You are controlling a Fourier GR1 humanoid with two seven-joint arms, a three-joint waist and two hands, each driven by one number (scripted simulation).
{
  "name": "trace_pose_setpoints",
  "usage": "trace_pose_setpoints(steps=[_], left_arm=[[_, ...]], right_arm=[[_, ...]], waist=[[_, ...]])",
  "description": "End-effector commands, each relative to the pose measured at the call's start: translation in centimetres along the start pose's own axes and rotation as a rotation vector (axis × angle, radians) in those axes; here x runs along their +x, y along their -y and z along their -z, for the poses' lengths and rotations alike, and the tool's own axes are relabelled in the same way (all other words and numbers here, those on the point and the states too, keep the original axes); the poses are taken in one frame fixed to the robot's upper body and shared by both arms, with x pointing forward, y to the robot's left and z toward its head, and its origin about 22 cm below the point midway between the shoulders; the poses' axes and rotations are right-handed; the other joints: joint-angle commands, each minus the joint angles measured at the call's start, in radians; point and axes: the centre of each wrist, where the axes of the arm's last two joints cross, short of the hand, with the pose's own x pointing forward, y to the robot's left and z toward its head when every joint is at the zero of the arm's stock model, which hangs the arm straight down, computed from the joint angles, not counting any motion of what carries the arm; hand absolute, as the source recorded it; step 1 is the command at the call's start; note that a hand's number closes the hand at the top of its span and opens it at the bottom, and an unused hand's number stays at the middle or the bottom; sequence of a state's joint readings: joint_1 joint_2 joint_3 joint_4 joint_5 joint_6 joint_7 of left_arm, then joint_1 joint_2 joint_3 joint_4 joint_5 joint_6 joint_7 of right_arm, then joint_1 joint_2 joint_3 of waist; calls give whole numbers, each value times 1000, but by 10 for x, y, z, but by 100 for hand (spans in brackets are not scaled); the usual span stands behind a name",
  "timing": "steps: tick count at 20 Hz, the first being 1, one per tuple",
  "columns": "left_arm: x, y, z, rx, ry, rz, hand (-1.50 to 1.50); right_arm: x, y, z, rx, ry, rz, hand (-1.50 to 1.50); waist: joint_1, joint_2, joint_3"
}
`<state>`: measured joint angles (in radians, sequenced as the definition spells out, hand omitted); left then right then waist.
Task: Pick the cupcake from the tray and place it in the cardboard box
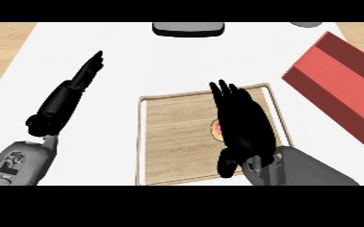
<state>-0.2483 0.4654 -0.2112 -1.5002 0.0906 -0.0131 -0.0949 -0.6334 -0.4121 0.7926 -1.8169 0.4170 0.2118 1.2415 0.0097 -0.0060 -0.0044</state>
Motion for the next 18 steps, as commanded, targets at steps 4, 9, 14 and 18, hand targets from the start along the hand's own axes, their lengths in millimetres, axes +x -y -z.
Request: trace_pose_setpoints(steps=[4,9,14,18], left_arm=[[7,-1,9,-4,-5,3,0],[-3,8,-2,12,3,-4,0],[8,8,-5,-3,-13,-21,0],[8,19,9,22,-9,-6,0]], right_arm=[[33,-21,10,14,-222,-103,-150],[32,-25,15,18,-262,-114,-150],[24,-32,35,30,-295,-136,-150],[11,-38,40,68,-256,-122,-150]], waist=[[-9,2,3],[-16,-1,3],[-5,0,4],[-16,4,4]])
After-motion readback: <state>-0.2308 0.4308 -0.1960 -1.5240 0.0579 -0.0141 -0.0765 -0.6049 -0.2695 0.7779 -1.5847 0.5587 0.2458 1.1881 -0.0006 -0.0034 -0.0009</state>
